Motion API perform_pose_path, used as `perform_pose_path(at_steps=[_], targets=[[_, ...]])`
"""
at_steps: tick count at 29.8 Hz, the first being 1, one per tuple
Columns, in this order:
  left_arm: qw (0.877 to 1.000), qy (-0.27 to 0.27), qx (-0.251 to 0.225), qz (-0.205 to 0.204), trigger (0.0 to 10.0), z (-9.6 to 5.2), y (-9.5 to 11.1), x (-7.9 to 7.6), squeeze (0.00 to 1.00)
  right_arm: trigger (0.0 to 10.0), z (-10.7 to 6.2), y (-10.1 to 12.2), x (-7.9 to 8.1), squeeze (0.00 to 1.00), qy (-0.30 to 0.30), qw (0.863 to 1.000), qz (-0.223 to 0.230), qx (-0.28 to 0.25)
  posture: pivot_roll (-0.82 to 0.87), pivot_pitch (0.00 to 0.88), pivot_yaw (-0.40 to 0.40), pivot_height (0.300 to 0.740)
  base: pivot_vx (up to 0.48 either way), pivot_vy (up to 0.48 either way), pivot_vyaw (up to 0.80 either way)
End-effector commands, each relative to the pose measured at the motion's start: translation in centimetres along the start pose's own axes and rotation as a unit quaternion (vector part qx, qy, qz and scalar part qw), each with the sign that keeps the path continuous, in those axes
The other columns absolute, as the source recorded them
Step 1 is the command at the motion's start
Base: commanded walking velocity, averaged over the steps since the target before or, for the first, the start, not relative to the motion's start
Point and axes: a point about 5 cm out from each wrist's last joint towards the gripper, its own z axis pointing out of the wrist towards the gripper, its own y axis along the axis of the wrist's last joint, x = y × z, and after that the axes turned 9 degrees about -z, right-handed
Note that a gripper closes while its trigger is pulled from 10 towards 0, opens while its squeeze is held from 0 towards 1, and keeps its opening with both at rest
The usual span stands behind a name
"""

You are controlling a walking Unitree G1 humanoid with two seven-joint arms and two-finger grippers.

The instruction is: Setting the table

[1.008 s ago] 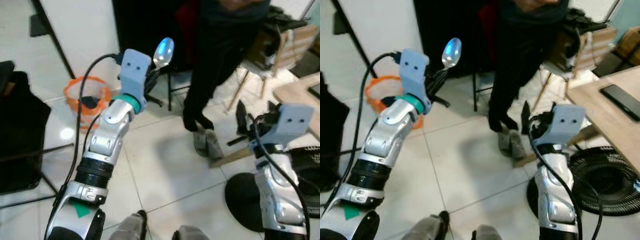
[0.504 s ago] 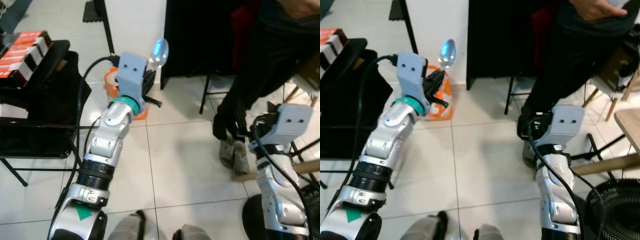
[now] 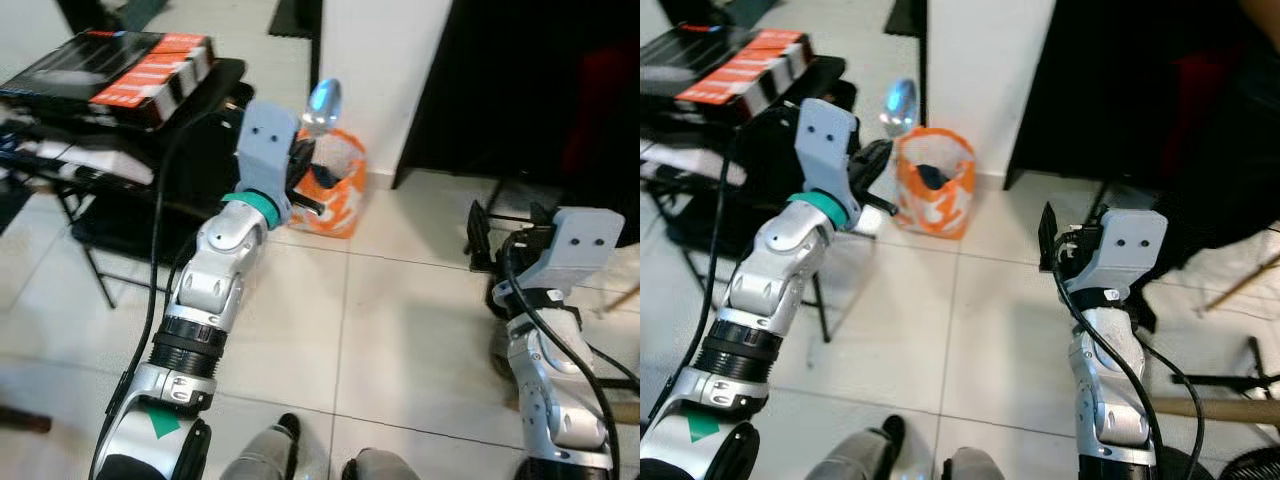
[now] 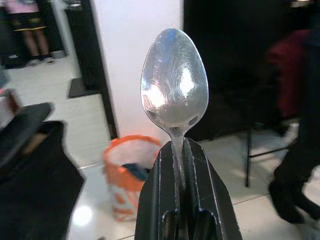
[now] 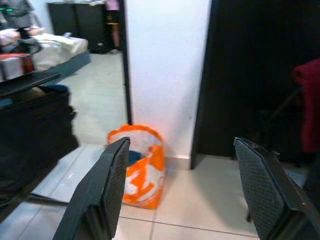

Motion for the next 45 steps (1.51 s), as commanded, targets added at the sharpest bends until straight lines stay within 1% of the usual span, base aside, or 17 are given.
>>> perform_pose_path(at_steps=[1,45], targets=[[1.0,-0.005,0.01,0.004,10.0,0.03,-0.42,-0.29,0.0,10.0,-0.19,-0.36,-0.29,0.0,-0.006,1.0,-0.001,0.01,-0.01,0.0,0.041,0.74,0.0,0.0,0.76],[1.0,-0.007,0.01,0.009,10.0,0.2,-0.49,-0.34,0.0,10.0,0.01,-0.3,-0.19,0.0,-0.001,1.0,-0.002,0.006,-0.01,0.0,0.043,0.74,0.0,0.0,0.76]])
